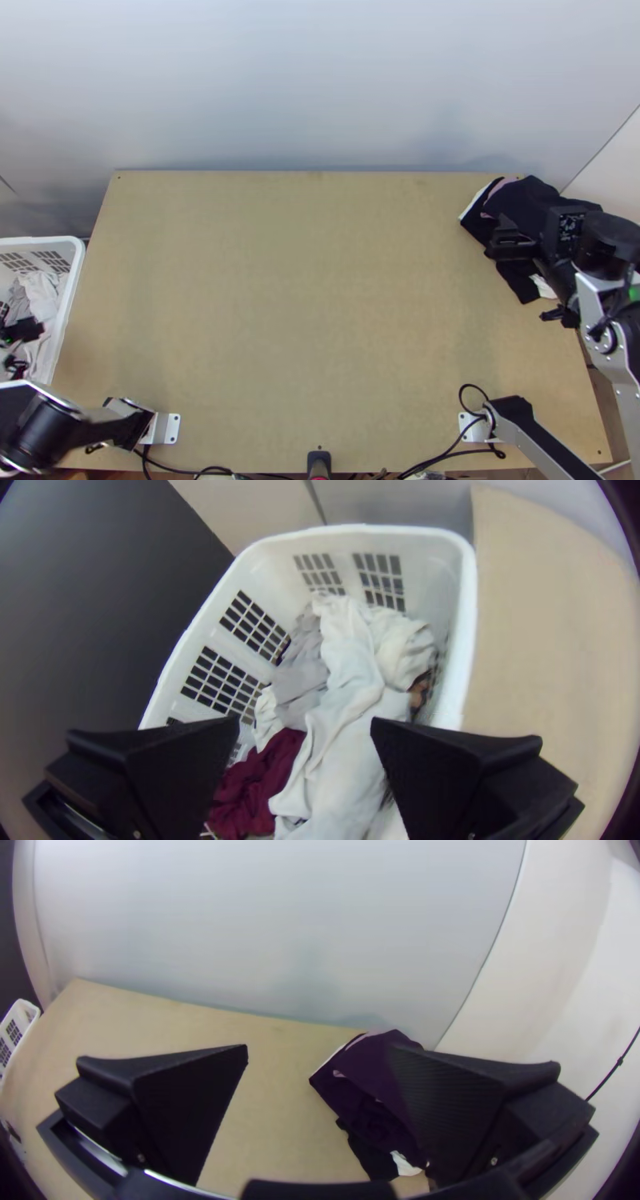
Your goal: Fold the t-shirt
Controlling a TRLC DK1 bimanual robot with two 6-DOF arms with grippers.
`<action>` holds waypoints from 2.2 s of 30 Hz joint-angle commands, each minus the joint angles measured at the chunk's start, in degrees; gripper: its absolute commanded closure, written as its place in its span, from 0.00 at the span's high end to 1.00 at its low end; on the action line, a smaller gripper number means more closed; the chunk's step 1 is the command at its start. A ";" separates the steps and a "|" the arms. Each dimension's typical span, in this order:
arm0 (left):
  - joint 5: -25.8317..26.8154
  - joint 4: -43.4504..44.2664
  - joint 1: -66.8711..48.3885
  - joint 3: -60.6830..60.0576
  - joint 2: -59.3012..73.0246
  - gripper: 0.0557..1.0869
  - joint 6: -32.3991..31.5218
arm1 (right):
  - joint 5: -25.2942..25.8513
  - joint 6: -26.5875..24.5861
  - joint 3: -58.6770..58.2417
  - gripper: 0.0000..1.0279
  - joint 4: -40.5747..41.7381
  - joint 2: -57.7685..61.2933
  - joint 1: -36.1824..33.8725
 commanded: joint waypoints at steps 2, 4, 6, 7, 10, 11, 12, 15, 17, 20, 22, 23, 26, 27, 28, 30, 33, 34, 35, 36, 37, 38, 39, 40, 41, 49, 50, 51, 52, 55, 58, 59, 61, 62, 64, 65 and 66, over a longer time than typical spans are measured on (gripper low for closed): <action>-4.03 -0.04 4.96 7.63 19.75 0.86 13.59 | -1.02 -0.14 2.36 0.96 -3.45 -1.32 2.33; -5.08 -0.22 4.87 9.30 24.06 0.86 13.86 | -1.02 -0.14 2.62 0.96 -3.54 -1.23 2.33; -5.61 -0.92 4.78 10.79 27.48 0.86 13.95 | -1.02 -0.14 3.32 0.96 -3.54 -0.79 2.25; -6.22 -2.41 4.70 11.58 29.42 0.86 14.30 | -1.02 -0.14 3.50 0.96 -3.54 -0.44 2.25; -10.70 -5.93 4.70 15.45 36.19 0.86 14.82 | -1.02 -0.14 3.85 0.96 -3.45 0.35 2.25; -12.55 -6.63 4.78 16.77 37.94 0.86 14.56 | -1.02 -0.14 3.94 0.96 -3.45 0.44 2.25; -12.73 -6.63 5.14 17.56 38.91 0.86 14.82 | -1.02 -0.06 4.03 0.96 -3.45 0.53 2.25; -12.99 -6.63 6.01 19.23 40.49 0.86 15.70 | -1.02 0.65 3.50 0.96 -3.54 1.32 2.25; -13.96 -5.93 6.19 19.67 41.37 0.86 16.49 | -1.02 1.26 3.24 0.96 -3.45 1.67 2.25; -14.40 -6.37 6.72 22.48 43.39 0.86 16.76 | -1.02 2.05 3.32 0.96 -3.19 2.20 2.42; -14.40 -7.16 7.07 23.89 44.27 0.86 16.58 | -1.02 2.14 3.41 0.96 -2.83 2.38 2.51; -14.22 -9.88 7.42 25.65 44.89 0.83 16.14 | -1.02 2.14 3.41 0.96 -2.75 2.55 2.51; -13.08 -17.27 8.04 31.89 47.96 0.80 12.36 | -1.02 2.14 3.68 0.96 -2.66 2.82 2.42; -13.17 -16.83 8.21 32.41 48.49 0.80 12.19 | -1.02 2.14 3.68 0.96 -2.66 2.90 2.25; -13.25 -16.12 8.30 32.76 49.02 0.80 12.28 | -1.02 2.05 3.68 0.96 -2.66 2.90 2.25; -13.52 -15.60 8.30 33.20 49.98 0.80 12.71 | -1.02 2.05 3.59 0.96 -2.75 2.90 2.25; -13.96 -15.24 8.12 33.29 51.13 0.75 13.42 | -1.02 2.05 3.50 0.96 -2.75 2.82 2.25; -13.87 -15.07 8.12 33.38 51.48 0.71 13.51 | -1.02 2.05 3.59 0.96 -2.66 2.82 2.25; -13.87 -15.07 8.12 33.64 52.01 0.66 13.51 | -1.02 2.14 3.59 0.96 -2.75 2.73 2.25; -13.87 -15.07 8.12 33.91 52.45 0.62 13.42 | -1.02 2.14 3.68 0.96 -2.75 2.64 2.25; -13.87 -15.16 8.12 33.91 52.80 0.60 13.42 | -1.02 2.14 3.76 0.96 -2.75 2.55 2.25; -13.87 -15.33 8.12 33.82 53.06 0.59 13.42 | -0.93 2.14 3.85 0.96 -2.75 2.55 2.25; -13.87 -15.33 8.12 33.64 53.50 0.56 13.51 | -0.93 2.14 4.03 0.96 -2.83 2.46 2.16; -13.87 -15.51 8.21 33.47 53.68 0.50 13.51 | -0.93 2.14 4.11 0.96 -2.83 2.46 2.16; -13.69 -15.42 8.30 33.29 53.94 0.40 13.51 | -0.93 2.14 4.20 0.96 -2.83 2.38 2.16; -12.73 -15.24 9.62 31.62 55.35 0.08 14.12 | -1.02 2.23 4.20 0.96 -3.19 1.94 2.25; -12.20 -15.51 9.79 31.53 55.35 0.04 14.12 | -1.02 2.32 4.20 0.96 -3.27 1.85 2.33; -11.76 -15.95 9.97 31.27 55.17 0.04 14.12 | -1.02 2.32 4.11 0.96 -3.45 1.67 2.33; -11.50 -16.21 10.06 30.83 54.91 0.04 14.12 | -1.02 2.41 4.03 0.96 -3.54 1.50 2.33; -10.44 -17.44 10.41 30.39 53.50 0.04 13.68 | -1.02 2.41 3.76 0.96 -3.63 1.15 2.33; -4.03 -24.21 10.15 31.97 46.64 0.04 10.52 | -1.02 2.32 4.03 0.96 -3.63 1.06 2.42; -1.65 -27.11 9.79 33.12 43.66 0.04 9.29 | -1.02 2.41 4.11 0.96 -3.63 1.06 2.42; 3.27 -33.35 9.09 36.28 38.03 0.04 7.18 | -1.02 2.58 4.11 0.96 -3.54 1.23 2.60; 5.73 -36.69 8.83 38.21 35.48 0.04 5.95 | -1.02 3.02 4.03 0.96 -3.36 1.23 2.60; 11.27 -44.34 8.56 42.61 31.44 0.04 3.66 | -1.02 3.37 4.03 0.96 -2.92 1.41 2.60; 14.08 -48.91 8.30 44.98 29.77 0.04 3.40 | -1.02 3.55 4.03 0.96 -2.83 1.41 2.60; 16.98 -53.83 8.12 47.09 28.36 0.04 3.84 | -1.02 3.81 4.11 0.96 -2.57 1.41 2.60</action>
